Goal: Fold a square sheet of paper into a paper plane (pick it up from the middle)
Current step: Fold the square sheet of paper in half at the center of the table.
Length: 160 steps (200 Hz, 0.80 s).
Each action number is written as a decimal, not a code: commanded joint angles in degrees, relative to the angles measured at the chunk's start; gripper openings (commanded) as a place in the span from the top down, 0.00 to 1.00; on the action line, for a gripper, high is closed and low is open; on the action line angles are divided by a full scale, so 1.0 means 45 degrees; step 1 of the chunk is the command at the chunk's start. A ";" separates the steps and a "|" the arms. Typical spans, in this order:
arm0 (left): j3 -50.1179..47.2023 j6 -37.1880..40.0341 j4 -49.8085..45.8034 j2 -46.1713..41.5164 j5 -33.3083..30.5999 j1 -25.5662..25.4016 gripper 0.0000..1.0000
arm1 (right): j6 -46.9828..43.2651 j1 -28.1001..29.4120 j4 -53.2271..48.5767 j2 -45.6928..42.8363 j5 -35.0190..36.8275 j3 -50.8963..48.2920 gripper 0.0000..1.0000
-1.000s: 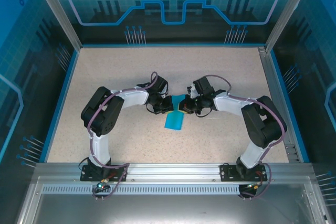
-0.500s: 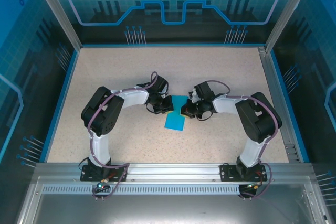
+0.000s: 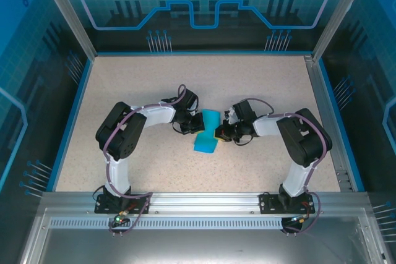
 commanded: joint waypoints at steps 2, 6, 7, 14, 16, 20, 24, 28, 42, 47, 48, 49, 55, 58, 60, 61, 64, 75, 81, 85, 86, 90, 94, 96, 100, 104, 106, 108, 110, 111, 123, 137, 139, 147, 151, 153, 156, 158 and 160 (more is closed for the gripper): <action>-0.0330 0.0342 -0.0952 0.0760 -0.0732 -0.0041 1.00 | -0.0569 0.0150 -0.0991 -0.1102 -0.0190 0.0179 1.00; -0.0333 0.0341 -0.0957 0.0750 -0.0739 -0.0056 1.00 | -0.0600 0.0192 -0.1093 -0.1227 -0.0228 0.0265 1.00; -0.0340 0.0341 -0.0948 0.0745 -0.0745 -0.0047 1.00 | -0.0610 0.0210 -0.1124 -0.1257 -0.0250 0.0277 1.00; -0.0334 0.0341 -0.0941 0.0760 -0.0751 -0.0054 1.00 | -0.0639 0.0273 -0.1194 -0.1379 -0.0377 0.0371 1.00; -0.0335 0.0336 -0.0955 0.0755 -0.0751 -0.0057 1.00 | -0.0640 0.0292 -0.1204 -0.1394 -0.0407 0.0368 1.00; -0.0332 0.0341 -0.0951 0.0764 -0.0743 -0.0057 1.00 | -0.0634 0.0319 -0.1195 -0.1386 -0.0463 0.0415 1.00; -0.0319 0.0341 -0.0959 0.0761 -0.0723 -0.0046 1.00 | -0.0594 0.0334 -0.1187 -0.1371 -0.0453 0.0372 1.00; -0.0316 0.0336 -0.0955 0.0777 -0.0716 -0.0042 1.00 | -0.0530 0.0356 -0.1127 -0.1318 -0.0469 0.0360 1.00; -0.0339 0.0369 -0.0970 0.0767 -0.0694 -0.0053 1.00 | -0.0420 0.0427 -0.1089 -0.0918 -0.0605 0.0377 1.00; -0.0320 0.0371 -0.1009 0.0768 -0.0700 -0.0057 1.00 | -0.0379 0.0446 -0.1114 -0.0768 -0.0588 0.0357 1.00; -0.0315 0.0376 -0.1014 0.0774 -0.0696 -0.0048 1.00 | -0.0383 0.0454 -0.1115 -0.0735 -0.0597 0.0352 1.00; -0.0312 0.0378 -0.1006 0.0767 -0.0704 -0.0053 1.00 | -0.0375 0.0458 -0.1087 -0.0709 -0.0591 0.0331 1.00; -0.0335 0.0390 -0.1028 0.0760 -0.0707 -0.0056 1.00 | -0.0338 0.0480 -0.0942 -0.0596 -0.0563 0.0217 1.00; -0.0337 0.0381 -0.1037 0.0760 -0.0709 -0.0047 1.00 | -0.0329 0.0498 -0.0877 -0.0528 -0.0539 0.0156 1.00; -0.0341 0.0395 -0.1033 0.0760 -0.0711 -0.0055 1.00 | -0.0313 0.0500 -0.0832 -0.0502 -0.0530 0.0114 1.00; -0.0344 0.0397 -0.1035 0.0750 -0.0712 -0.0056 1.00 | -0.0301 0.0500 -0.0818 -0.0485 -0.0528 0.0085 1.00; -0.0348 0.0395 -0.1037 0.0741 -0.0712 -0.0050 1.00 | -0.0290 0.0484 -0.0777 -0.0438 -0.0498 0.0017 1.00; -0.0387 0.0397 -0.1025 0.0706 -0.0750 -0.0055 1.00 | -0.0306 0.0501 -0.0733 -0.0316 -0.0339 -0.0222 1.00; -0.0416 0.0400 -0.1004 0.0701 -0.0749 -0.0044 1.00 | -0.0342 0.0501 -0.0709 -0.0248 -0.0249 -0.0340 1.00; -0.0421 0.0389 -0.1004 0.0701 -0.0736 -0.0057 1.00 | -0.0347 0.0482 -0.0678 -0.0220 -0.0213 -0.0417 1.00; -0.0414 0.0385 -0.1011 0.0701 -0.0734 -0.0057 1.00 | -0.0357 0.0482 -0.0673 -0.0207 -0.0204 -0.0445 1.00; -0.0418 0.0383 -0.1002 0.0719 -0.0732 -0.0057 1.00 | -0.0359 0.0481 -0.0582 -0.0178 -0.0191 -0.0526 1.00; -0.0413 0.0398 -0.0999 0.0730 -0.0722 -0.0057 1.00 | -0.0390 0.0481 -0.0508 -0.0123 -0.0212 -0.0584 1.00; -0.0413 0.0399 -0.0999 0.0738 -0.0710 -0.0048 1.00 | -0.0387 0.0481 -0.0496 -0.0079 -0.0224 -0.0632 1.00; -0.0401 0.0425 -0.1017 0.0740 -0.0722 -0.0053 1.00 | -0.0424 0.0481 -0.0458 -0.0004 -0.0248 -0.0648 1.00; -0.0376 0.0438 -0.1063 0.0747 -0.0753 -0.0062 1.00 | -0.0454 0.0471 -0.0505 0.0062 -0.0247 -0.0634 1.00; -0.0370 0.0468 -0.1098 0.0742 -0.0781 -0.0054 1.00 | -0.0472 0.0454 -0.0539 0.0099 -0.0252 -0.0630 1.00; -0.0359 0.0480 -0.1131 0.0731 -0.0807 -0.0057 1.00 | -0.0490 0.0460 -0.0596 0.0133 -0.0268 -0.0614 1.00; -0.0356 0.0493 -0.1164 0.0738 -0.0824 -0.0052 1.00 | -0.0534 0.0451 -0.0645 0.0156 -0.0286 -0.0596 1.00; -0.0342 0.0505 -0.1179 0.0739 -0.0846 -0.0055 1.00 | -0.0548 0.0437 -0.0656 0.0166 -0.0290 -0.0593 1.00; -0.0382 0.0522 -0.1221 0.0702 -0.0919 -0.0057 1.00 | -0.0773 0.0404 -0.0889 0.0039 -0.0299 -0.0581 1.00; -0.0442 0.0471 -0.1136 0.0682 -0.0860 -0.0057 1.00 | -0.1004 0.0335 -0.1270 -0.0356 -0.0212 -0.0570 1.00; -0.0435 0.0466 -0.1126 0.0682 -0.0852 -0.0057 1.00 | -0.1039 0.0328 -0.1297 -0.0411 -0.0229 -0.0570 1.00; -0.0428 0.0477 -0.1133 0.0676 -0.0863 -0.0033 1.00 | -0.1069 0.0355 -0.1439 -0.0668 -0.0317 -0.0514 1.00; -0.0434 0.0475 -0.1118 0.0681 -0.0868 -0.0056 1.00 | -0.1070 0.0367 -0.1469 -0.0795 -0.0421 -0.0514 1.00; -0.0428 0.0482 -0.1117 0.0696 -0.0868 -0.0057 1.00 | -0.1060 0.0379 -0.1468 -0.0853 -0.0457 -0.0502 1.00; -0.0427 0.0478 -0.1106 0.0696 -0.0871 -0.0053 1.00 | -0.1061 0.0410 -0.1453 -0.0968 -0.0516 -0.0510 1.00; -0.0427 0.0478 -0.1104 0.0710 -0.0869 -0.0042 1.00 | -0.1043 0.0429 -0.1440 -0.1027 -0.0558 -0.0511 1.00; -0.0431 0.0473 -0.1098 0.0703 -0.0859 -0.0049 1.00 | -0.1034 0.0458 -0.1432 -0.1062 -0.0589 -0.0511 1.00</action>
